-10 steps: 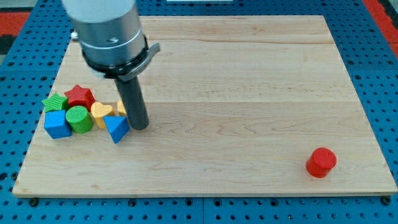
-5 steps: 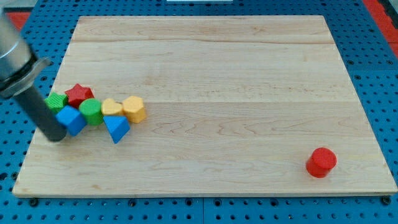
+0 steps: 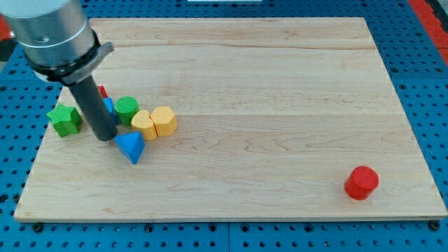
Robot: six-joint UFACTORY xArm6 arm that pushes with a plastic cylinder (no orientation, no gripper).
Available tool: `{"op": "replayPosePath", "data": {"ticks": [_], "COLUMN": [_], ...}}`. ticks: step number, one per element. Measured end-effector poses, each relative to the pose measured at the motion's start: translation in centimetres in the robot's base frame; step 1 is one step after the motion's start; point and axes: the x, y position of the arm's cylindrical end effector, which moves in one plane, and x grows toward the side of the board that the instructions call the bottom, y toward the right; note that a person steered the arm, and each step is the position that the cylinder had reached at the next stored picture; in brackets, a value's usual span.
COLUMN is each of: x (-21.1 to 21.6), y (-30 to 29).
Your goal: Push a group of blocks upwards
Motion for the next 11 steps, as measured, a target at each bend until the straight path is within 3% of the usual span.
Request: {"op": "replayPosePath", "data": {"ticks": [3, 4, 5, 6, 7, 9, 10, 11], "x": [1.0, 2.0, 3.9, 1.6, -2.1, -1.8, -1.2, -3.7], "y": [-7.6, -7.7, -11.7, -12.1, -4.9, -7.1, -0.1, 0.5]}}
